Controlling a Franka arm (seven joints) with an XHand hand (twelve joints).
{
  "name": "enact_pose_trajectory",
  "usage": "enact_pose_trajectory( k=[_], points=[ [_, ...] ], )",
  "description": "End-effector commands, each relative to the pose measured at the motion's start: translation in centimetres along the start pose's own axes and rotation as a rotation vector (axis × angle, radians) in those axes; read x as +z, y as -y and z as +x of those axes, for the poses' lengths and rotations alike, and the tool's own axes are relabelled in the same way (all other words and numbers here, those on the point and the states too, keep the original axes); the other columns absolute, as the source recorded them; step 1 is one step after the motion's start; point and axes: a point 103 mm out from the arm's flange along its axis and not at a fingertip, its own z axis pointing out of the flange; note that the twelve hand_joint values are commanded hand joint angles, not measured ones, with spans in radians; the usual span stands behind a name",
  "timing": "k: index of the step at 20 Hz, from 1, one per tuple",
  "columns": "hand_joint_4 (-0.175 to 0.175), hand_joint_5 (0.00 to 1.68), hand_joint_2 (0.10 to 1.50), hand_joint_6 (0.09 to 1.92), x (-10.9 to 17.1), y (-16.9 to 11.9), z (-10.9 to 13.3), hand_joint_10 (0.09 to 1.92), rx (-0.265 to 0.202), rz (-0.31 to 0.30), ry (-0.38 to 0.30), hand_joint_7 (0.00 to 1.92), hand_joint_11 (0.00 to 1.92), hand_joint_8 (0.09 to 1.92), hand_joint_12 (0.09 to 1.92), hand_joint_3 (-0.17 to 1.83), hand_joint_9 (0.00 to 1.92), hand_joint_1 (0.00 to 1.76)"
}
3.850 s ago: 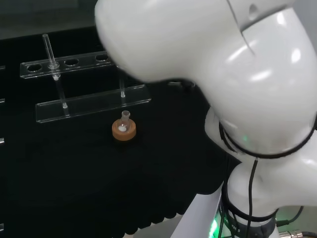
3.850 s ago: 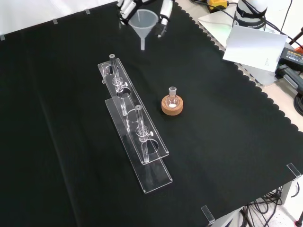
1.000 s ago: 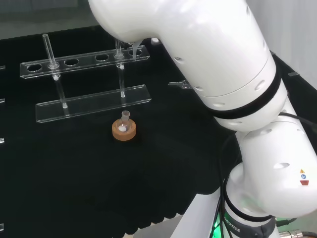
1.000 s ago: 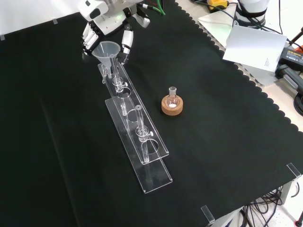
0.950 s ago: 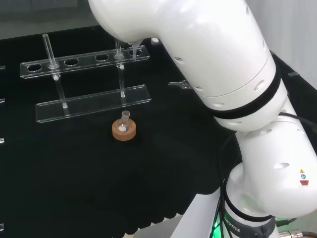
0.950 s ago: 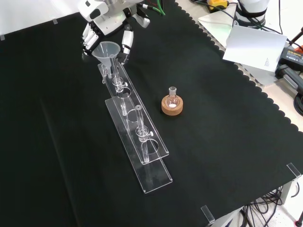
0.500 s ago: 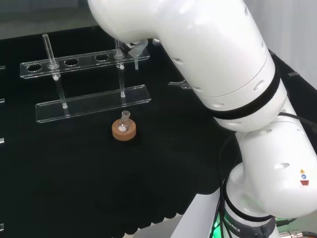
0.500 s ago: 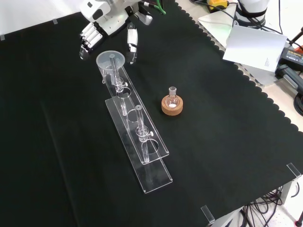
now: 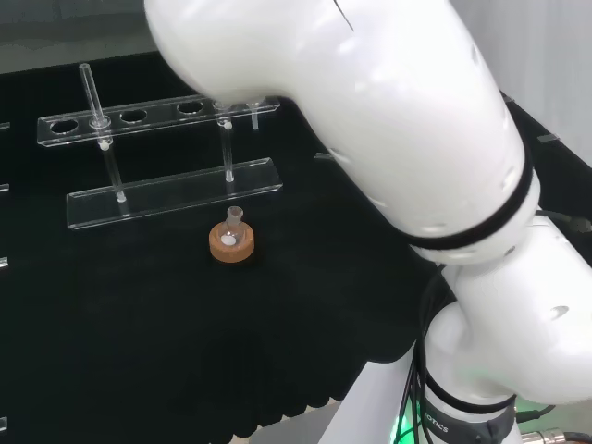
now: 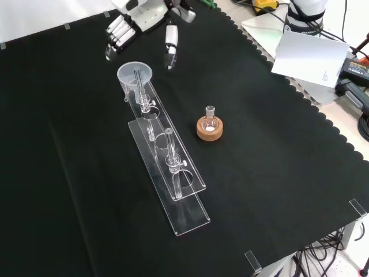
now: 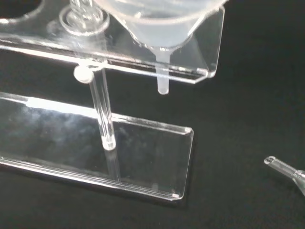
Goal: Put the funnel back on the funnel stand.
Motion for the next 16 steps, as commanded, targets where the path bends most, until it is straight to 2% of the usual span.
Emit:
enact_pose_trajectory(
  k=[1, 7, 16],
  points=[
    [-0.056, 0.25, 0.77, 0.09, -2.1, 6.6, -0.6, 0.72, 0.056, -0.064, -0.009, 0.04, 0.16, 0.64, 1.45, 0.18, 0.27, 0.52],
    [-0.057, 0.27, 0.8, 0.09, -2.6, 9.7, -2.0, 0.72, 0.122, -0.046, -0.01, 0.04, 0.19, 0.66, 1.43, 0.19, 0.3, 0.54],
    [-0.056, 0.28, 0.8, 0.09, -2.7, 13.2, -3.2, 0.71, 0.181, -0.032, -0.012, 0.05, 0.2, 0.67, 1.42, 0.2, 0.32, 0.55]
  ],
)
